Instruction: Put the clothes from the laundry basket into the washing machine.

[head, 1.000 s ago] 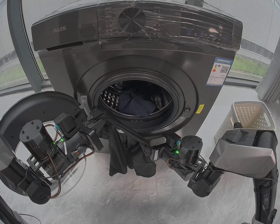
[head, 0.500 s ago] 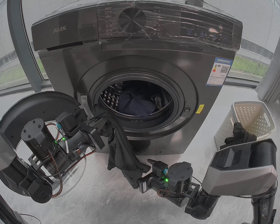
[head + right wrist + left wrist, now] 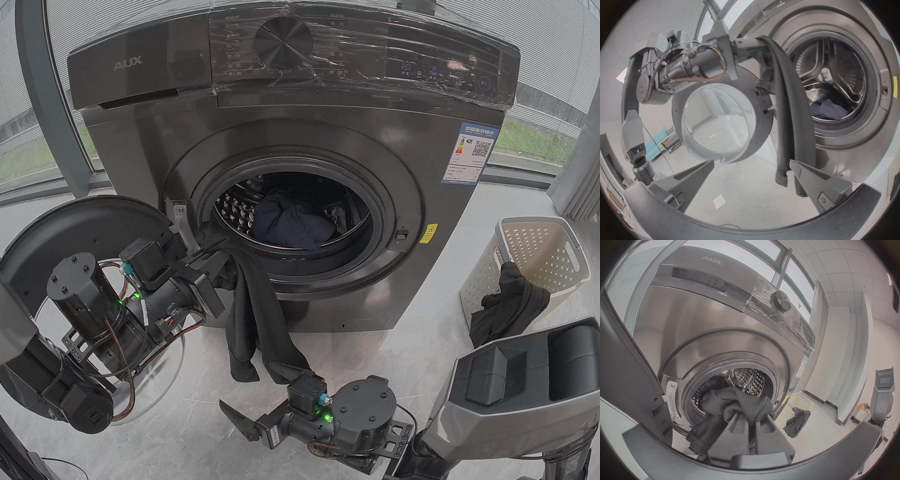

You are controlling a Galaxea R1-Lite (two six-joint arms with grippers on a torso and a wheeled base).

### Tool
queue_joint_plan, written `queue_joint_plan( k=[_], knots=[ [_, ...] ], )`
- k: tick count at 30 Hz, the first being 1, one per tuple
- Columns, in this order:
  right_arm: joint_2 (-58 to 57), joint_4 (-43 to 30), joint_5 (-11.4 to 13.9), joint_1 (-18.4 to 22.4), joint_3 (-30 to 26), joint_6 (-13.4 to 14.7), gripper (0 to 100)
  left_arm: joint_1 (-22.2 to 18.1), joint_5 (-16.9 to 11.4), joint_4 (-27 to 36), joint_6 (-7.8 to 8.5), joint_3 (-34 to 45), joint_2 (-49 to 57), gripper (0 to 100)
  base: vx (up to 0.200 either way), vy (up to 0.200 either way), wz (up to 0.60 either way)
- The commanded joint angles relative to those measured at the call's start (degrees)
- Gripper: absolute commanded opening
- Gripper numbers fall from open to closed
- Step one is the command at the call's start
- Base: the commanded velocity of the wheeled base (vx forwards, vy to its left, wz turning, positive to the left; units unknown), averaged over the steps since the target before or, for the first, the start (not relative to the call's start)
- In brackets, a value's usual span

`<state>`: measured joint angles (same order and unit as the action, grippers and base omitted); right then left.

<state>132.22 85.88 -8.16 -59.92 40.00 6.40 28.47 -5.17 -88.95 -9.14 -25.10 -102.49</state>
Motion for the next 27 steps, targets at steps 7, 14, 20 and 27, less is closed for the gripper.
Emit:
queue_joint_plan(
  k=[7, 14, 20, 27],
  knots=[
    [2.1, -3.0, 0.5, -1.6, 11.2, 0.0, 100, -0.2, 0.1, -0.1, -0.09, -0.4, -0.8, 0, 0.000, 0.000, 0.00],
    [6.4, -10.3, 0.5, -1.5, 23.1, 3.0, 100, -0.1, 0.1, -0.1, -0.09, -0.7, -0.7, 0, 0.000, 0.000, 0.00],
    [10.3, -15.2, 0.6, 0.8, 32.2, 3.6, 100, -0.2, 0.1, -0.1, -0.09, -0.8, -0.3, 0, 0.000, 0.000, 0.00],
    [15.6, -17.2, -1.1, 7.9, 39.5, 3.0, 100, -0.3, 0.0, -0.1, -0.09, -0.8, 0.1, 0, 0.000, 0.000, 0.00]
  ],
)
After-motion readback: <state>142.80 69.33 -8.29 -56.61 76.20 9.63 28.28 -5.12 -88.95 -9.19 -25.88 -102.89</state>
